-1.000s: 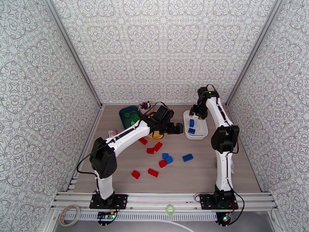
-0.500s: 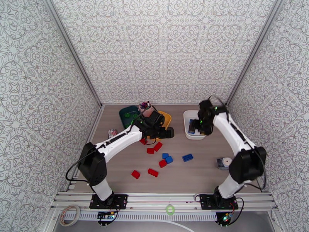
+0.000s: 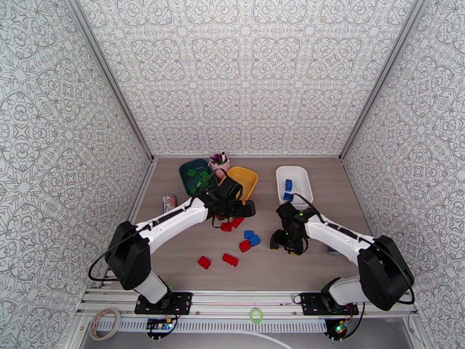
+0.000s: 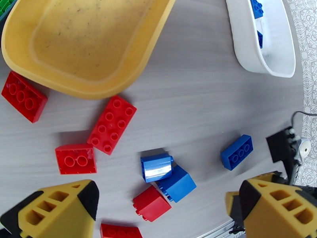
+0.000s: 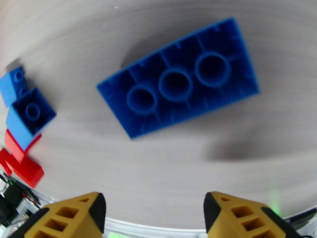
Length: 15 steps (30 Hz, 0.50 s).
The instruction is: Sort the legos into containers by color
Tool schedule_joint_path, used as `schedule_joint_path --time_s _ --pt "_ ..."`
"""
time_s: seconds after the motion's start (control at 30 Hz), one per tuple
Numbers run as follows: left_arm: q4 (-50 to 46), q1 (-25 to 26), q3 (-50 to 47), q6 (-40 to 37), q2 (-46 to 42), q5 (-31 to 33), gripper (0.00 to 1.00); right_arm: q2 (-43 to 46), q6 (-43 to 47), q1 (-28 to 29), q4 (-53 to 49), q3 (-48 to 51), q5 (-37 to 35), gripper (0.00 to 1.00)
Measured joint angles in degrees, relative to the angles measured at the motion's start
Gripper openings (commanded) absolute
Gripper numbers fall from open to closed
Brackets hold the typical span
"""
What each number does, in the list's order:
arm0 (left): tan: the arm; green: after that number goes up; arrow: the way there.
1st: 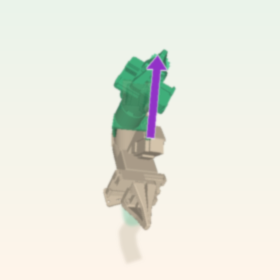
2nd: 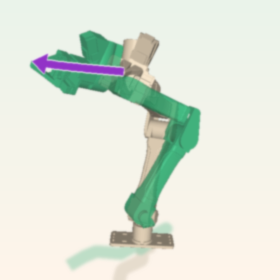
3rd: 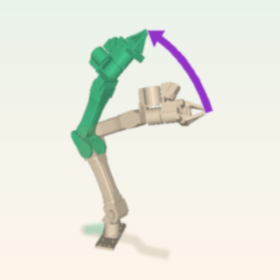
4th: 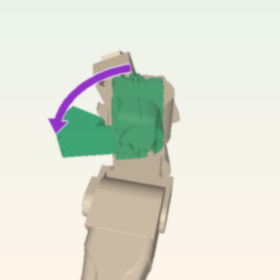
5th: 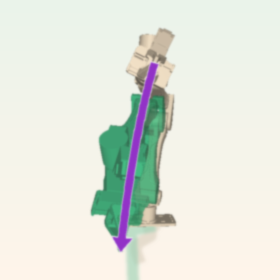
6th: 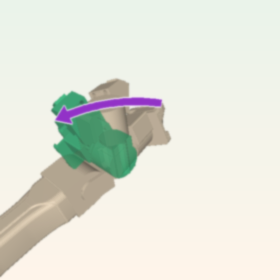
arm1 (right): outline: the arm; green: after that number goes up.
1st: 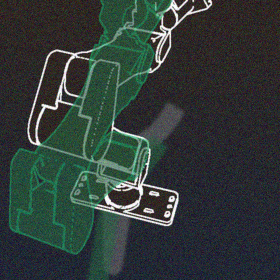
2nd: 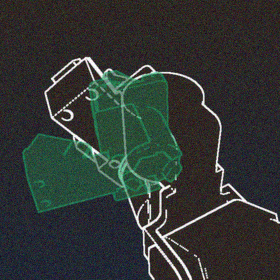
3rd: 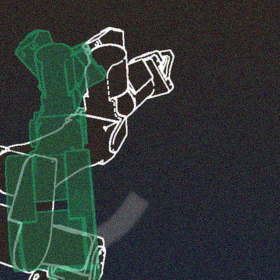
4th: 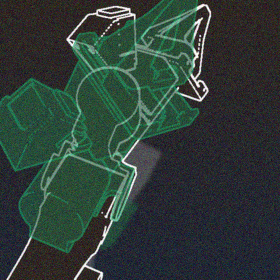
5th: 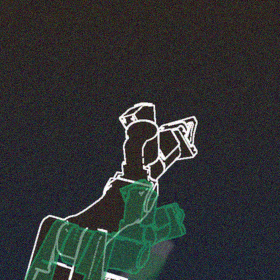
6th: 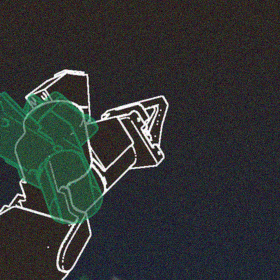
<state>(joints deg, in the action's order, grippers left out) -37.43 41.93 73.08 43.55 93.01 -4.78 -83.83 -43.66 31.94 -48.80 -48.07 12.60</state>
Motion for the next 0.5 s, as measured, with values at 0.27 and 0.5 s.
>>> schedule_joint_path --time_s 0.27,0.5 --pt "0.24 0.24 -2.38 0.87 -3.63 0.7 0.99 -7.82 -1.01 0.0 1.51 -3.08 -2.69 0.68" --pt "0.37 -1.16 -4.37 1.27 -5.81 0.83 0.99 -12.94 -0.96 0.0 -0.31 -8.61 -6.29 0.67"
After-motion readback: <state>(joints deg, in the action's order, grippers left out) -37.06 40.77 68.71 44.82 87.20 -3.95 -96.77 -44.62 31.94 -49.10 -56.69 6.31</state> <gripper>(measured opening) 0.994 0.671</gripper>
